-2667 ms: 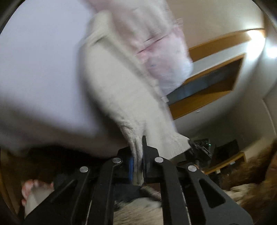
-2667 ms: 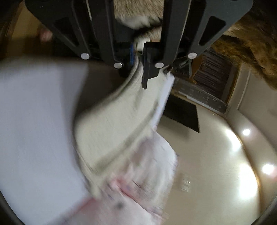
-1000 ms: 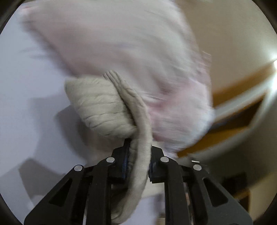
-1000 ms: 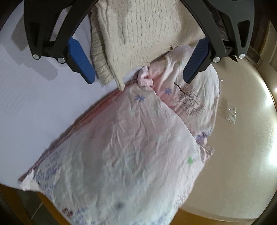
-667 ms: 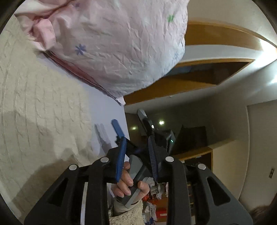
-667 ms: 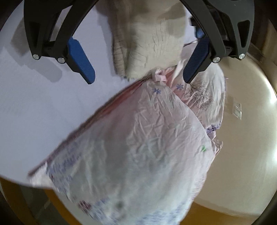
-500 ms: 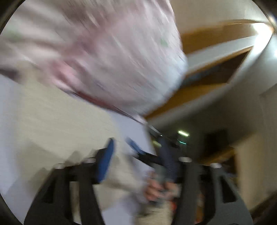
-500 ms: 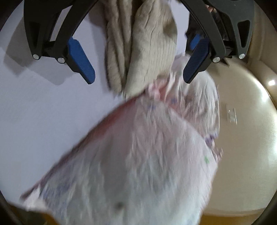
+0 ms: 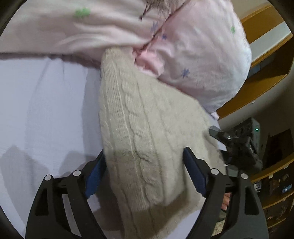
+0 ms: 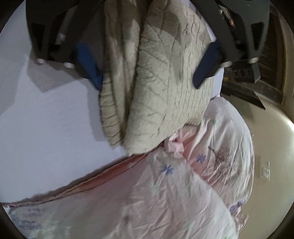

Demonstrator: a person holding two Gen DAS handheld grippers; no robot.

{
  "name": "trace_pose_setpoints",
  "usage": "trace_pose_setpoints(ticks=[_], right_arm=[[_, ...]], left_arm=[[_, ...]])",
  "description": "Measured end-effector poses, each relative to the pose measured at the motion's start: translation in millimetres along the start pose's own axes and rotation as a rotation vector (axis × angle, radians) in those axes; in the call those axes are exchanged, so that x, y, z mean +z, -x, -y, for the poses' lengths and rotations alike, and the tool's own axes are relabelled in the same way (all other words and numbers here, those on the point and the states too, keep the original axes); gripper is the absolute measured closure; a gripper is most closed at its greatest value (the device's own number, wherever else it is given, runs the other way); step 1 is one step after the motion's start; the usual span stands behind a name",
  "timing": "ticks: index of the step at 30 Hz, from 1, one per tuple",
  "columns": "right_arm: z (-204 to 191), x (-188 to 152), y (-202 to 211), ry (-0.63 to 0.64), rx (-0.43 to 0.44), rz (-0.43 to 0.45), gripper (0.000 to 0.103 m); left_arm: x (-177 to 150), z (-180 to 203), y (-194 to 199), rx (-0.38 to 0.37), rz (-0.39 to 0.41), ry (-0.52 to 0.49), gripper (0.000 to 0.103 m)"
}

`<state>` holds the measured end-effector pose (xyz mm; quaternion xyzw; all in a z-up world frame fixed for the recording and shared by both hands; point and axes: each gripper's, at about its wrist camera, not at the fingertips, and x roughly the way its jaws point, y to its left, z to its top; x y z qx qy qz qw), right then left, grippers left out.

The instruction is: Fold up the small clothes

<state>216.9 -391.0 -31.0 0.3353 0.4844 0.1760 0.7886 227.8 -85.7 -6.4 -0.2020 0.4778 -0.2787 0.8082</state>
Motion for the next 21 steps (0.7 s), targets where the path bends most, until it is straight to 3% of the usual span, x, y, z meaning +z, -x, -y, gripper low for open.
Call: trace_pose_setpoints(ticks=[2, 4, 6, 8, 9, 11, 12, 14, 16, 17, 18, 19, 21], right_arm=[[-6, -1, -1, 0.023, -0.023, 0.015, 0.053], [0, -1, -3, -0.041, 0.084, 0.008, 0.065], [3, -1, 0, -0.076, 0.168, 0.023, 0.067], [1, -3, 0, -0.094, 0.274, 0.02, 0.069], [-4, -4, -5, -0.098, 0.333, 0.005, 0.07], [-13, -7, -18, -0.09, 0.366, -0.027, 0.07], [-21, -8, -27, -0.063, 0.31, -0.04, 0.07], [-36, -11, -34, 0.035, 0.102, -0.008, 0.064], [-58, -19, -20, 0.186, -0.151, 0.124, 0.045], [-69, -24, -6, 0.226, -0.249, 0.214, 0.04], [-75, -30, 12, 0.232, -0.287, 0.293, 0.039], [-76, -33, 23, 0.219, -0.257, 0.314, 0.039], [-68, -41, 40, 0.151, -0.082, 0.273, 0.041]], left_arm=[[-3, 5, -4, 0.024, 0.018, -0.028, 0.021], [-4, 4, -2, 0.038, 0.011, -0.037, 0.036], [0, 0, 13, -0.009, 0.005, -0.058, 0.052], [3, -2, 34, -0.011, 0.017, -0.101, 0.055], [5, -2, 42, 0.021, 0.041, -0.127, 0.055], [13, -7, 55, 0.122, 0.095, -0.169, 0.053], [15, -10, 57, 0.151, 0.103, -0.176, 0.051], [17, -21, 53, 0.187, 0.087, -0.156, 0.046], [10, -23, 56, 0.194, 0.09, -0.134, 0.041], [3, -21, 64, 0.215, 0.115, -0.15, 0.04], [-2, -20, 71, 0.243, 0.137, -0.171, 0.036], [-8, -18, 79, 0.272, 0.157, -0.191, 0.03], [-22, -16, 98, 0.306, 0.199, -0.228, 0.022]])
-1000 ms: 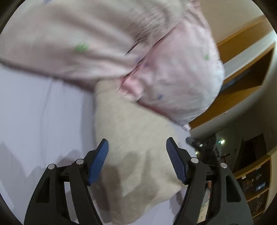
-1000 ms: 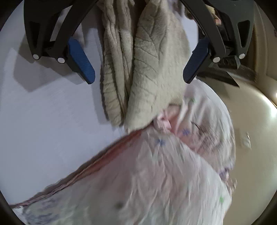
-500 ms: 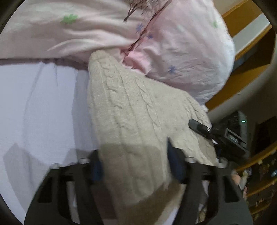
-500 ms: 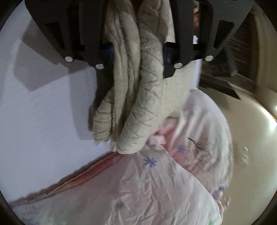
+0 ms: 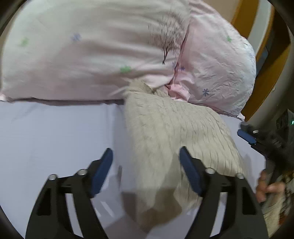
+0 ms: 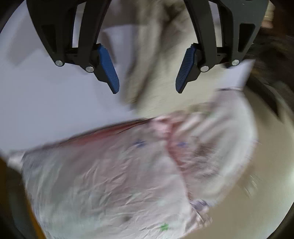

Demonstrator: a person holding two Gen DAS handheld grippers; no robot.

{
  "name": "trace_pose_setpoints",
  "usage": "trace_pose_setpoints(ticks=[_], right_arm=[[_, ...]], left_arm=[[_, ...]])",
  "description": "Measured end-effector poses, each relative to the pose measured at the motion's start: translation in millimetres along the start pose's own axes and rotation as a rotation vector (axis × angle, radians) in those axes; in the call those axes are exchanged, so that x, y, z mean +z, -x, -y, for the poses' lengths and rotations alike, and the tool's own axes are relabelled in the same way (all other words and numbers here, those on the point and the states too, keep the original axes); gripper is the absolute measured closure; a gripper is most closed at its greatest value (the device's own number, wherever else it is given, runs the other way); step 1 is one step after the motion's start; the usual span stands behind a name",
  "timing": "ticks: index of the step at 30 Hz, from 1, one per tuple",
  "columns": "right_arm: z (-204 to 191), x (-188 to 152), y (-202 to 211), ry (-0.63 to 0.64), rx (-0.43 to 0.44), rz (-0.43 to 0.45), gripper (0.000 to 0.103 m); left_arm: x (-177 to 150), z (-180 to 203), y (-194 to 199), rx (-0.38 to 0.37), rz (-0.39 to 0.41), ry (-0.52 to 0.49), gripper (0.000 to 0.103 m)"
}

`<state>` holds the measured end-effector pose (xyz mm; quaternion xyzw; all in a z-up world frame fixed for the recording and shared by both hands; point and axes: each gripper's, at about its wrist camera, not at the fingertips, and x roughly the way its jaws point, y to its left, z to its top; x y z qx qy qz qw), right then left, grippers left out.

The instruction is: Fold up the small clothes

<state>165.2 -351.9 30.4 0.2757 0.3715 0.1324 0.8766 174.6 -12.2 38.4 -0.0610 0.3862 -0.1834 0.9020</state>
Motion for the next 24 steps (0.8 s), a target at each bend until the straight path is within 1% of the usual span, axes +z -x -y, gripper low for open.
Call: trace_pose_setpoints(ticks=[1, 2, 3, 5, 6, 7, 8, 9, 11, 12, 14, 15, 16, 17, 18, 19, 21, 22, 23, 24], right_arm=[[3, -5, 4, -0.036, 0.063, -0.038, 0.046], [3, -10, 4, -0.054, 0.097, -0.068, 0.05], [0, -17, 1, -0.064, 0.119, -0.107, 0.055], [-9, -28, -9, -0.057, 0.124, -0.175, 0.068], [-15, -32, -18, -0.038, 0.108, -0.199, 0.09], [-17, -33, -22, -0.021, 0.071, -0.203, 0.093], [-15, -36, -21, -0.025, 0.022, -0.182, 0.094], [-8, -33, -17, -0.062, -0.014, -0.146, 0.094], [2, -31, -9, -0.126, -0.05, -0.103, 0.094], [2, -33, -5, -0.12, -0.07, -0.095, 0.094], [-7, -38, 1, -0.077, -0.098, -0.082, 0.09], [-15, -42, 8, -0.04, -0.127, -0.061, 0.08], [-19, -43, 15, -0.015, -0.155, -0.034, 0.061], [-22, -46, 23, 0.009, -0.186, -0.006, 0.047], [-27, -50, 35, 0.036, -0.221, 0.029, 0.018], [-32, -51, 41, 0.058, -0.247, 0.064, 0.002], [-42, -64, 61, 0.121, -0.281, 0.134, 0.002], [-44, -68, 67, 0.15, -0.298, 0.136, 0.002], [-49, -76, 71, 0.184, -0.334, 0.122, 0.002], [-51, -79, 72, 0.2, -0.352, 0.106, 0.002]], left_arm=[[-6, -1, 9, 0.006, 0.015, -0.014, 0.019], [-13, -1, 18, 0.016, 0.026, -0.027, 0.015], [-18, 0, 23, 0.027, 0.033, -0.037, 0.013], [-30, 2, 33, 0.053, 0.048, -0.052, 0.007], [-35, 3, 36, 0.062, 0.054, -0.057, 0.006], [-42, 4, 38, 0.072, 0.053, -0.063, 0.004], [-46, 7, 37, 0.08, 0.051, -0.068, 0.001], [-50, 8, 36, 0.097, 0.044, -0.075, 0.001], [-56, 10, 30, 0.134, 0.022, -0.076, 0.001], [-59, 10, 27, 0.149, 0.003, -0.073, 0.001], [-64, 8, 18, 0.177, -0.045, -0.065, 0.001], [-67, 7, 16, 0.185, -0.059, -0.064, 0.001], [-68, 8, 12, 0.201, -0.082, -0.066, 0.001], [-70, 9, 9, 0.212, -0.094, -0.068, 0.001], [-72, 11, 7, 0.22, -0.107, -0.073, 0.001], [-74, 13, 4, 0.227, -0.118, -0.081, 0.001], [-77, 16, 1, 0.232, -0.129, -0.092, 0.001], [-79, 19, -1, 0.237, -0.139, -0.099, 0.001], [-80, 21, -3, 0.245, -0.151, -0.105, 0.001], [-82, 23, -6, 0.262, -0.168, -0.115, 0.001]])
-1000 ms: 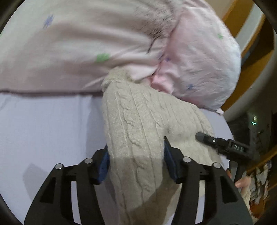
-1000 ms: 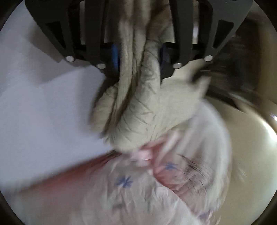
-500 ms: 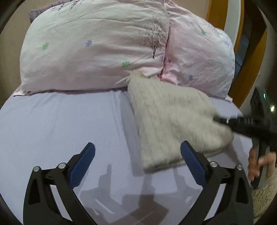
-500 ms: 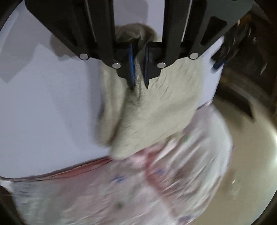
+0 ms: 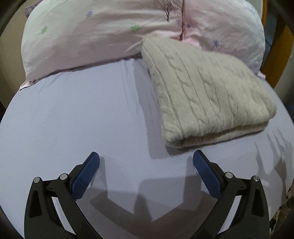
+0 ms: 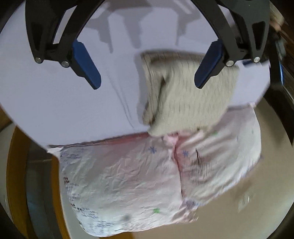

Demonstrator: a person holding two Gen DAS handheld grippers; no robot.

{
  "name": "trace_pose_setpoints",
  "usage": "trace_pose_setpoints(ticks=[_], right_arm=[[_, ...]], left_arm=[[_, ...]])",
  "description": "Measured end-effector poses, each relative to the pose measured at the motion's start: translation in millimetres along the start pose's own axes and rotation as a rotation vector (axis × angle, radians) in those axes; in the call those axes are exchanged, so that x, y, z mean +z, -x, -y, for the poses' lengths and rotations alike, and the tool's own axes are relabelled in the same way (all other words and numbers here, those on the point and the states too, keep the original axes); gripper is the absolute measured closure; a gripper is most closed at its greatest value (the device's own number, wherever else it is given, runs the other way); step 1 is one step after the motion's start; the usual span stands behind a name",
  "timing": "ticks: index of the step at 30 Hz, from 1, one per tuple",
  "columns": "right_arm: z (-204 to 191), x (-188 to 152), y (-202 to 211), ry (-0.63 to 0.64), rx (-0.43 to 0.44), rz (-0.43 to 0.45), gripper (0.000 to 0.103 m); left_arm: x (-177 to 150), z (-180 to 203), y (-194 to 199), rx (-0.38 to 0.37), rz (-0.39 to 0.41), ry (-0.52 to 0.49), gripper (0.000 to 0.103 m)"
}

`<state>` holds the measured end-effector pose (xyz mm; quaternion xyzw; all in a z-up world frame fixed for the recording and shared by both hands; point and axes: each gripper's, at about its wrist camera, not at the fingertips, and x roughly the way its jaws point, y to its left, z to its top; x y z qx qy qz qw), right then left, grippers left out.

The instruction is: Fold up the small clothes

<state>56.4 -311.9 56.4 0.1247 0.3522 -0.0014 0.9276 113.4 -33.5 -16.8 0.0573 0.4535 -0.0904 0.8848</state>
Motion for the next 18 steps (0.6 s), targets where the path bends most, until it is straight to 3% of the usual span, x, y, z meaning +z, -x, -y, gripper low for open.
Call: trace_pose_setpoints(ticks=[2, 5, 11, 15, 18], right_arm=[[-8, -10, -2, 0.025, 0.009, -0.052, 0.002], [-24, -27, -19, 0.072, 0.085, -0.171, 0.002], [-52, -44, -56, 0.104, 0.005, -0.288, 0.002], [-67, -51, -64, 0.184, -0.108, -0.293, 0.002], [-69, -51, -66, 0.191, -0.109, -0.296, 0.002]], left_arm=[[-2, 5, 2, 0.024, 0.012, -0.024, 0.001], [-3, 2, 1, 0.001, 0.009, -0.015, 0.001], [-4, -1, 1, -0.007, 0.012, -0.022, 0.001], [-4, 0, 1, -0.006, 0.012, -0.021, 0.001], [-5, -1, 1, -0.006, 0.012, -0.021, 0.001]])
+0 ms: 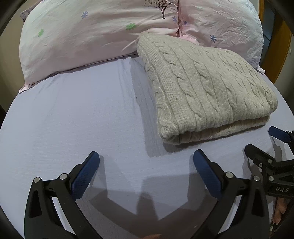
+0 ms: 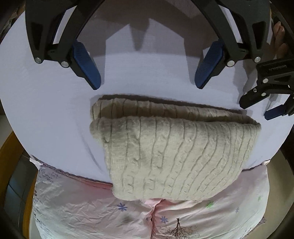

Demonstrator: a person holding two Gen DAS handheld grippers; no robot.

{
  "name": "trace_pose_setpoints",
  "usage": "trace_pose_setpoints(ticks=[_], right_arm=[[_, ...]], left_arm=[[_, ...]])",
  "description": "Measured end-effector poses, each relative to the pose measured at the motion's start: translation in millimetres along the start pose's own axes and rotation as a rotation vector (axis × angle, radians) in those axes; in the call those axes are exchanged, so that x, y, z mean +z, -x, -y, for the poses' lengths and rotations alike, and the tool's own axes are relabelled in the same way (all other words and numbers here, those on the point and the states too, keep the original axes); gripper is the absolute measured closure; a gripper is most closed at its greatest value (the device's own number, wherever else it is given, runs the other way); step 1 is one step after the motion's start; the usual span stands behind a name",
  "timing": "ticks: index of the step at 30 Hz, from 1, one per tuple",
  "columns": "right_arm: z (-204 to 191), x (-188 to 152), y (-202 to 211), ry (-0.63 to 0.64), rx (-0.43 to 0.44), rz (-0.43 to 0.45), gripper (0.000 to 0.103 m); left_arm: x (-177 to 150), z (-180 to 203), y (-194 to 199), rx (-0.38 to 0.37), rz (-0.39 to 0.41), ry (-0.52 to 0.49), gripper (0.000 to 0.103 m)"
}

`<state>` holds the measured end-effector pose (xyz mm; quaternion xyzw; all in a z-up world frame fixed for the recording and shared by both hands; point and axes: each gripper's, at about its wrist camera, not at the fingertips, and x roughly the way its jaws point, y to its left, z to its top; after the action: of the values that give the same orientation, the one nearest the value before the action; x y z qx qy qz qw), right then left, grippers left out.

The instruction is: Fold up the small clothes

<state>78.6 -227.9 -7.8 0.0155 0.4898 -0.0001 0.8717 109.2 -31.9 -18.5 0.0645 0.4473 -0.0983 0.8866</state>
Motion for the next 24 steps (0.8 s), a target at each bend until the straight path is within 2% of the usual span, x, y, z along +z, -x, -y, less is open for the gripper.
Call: trace_pose_setpoints(ticks=[24], right_arm=[[0.3, 1.9, -1.5, -0.003, -0.001, 0.0, 0.002]], left_arm=[[0.3, 0.0, -0.5, 0.0, 0.0, -0.001, 0.001]])
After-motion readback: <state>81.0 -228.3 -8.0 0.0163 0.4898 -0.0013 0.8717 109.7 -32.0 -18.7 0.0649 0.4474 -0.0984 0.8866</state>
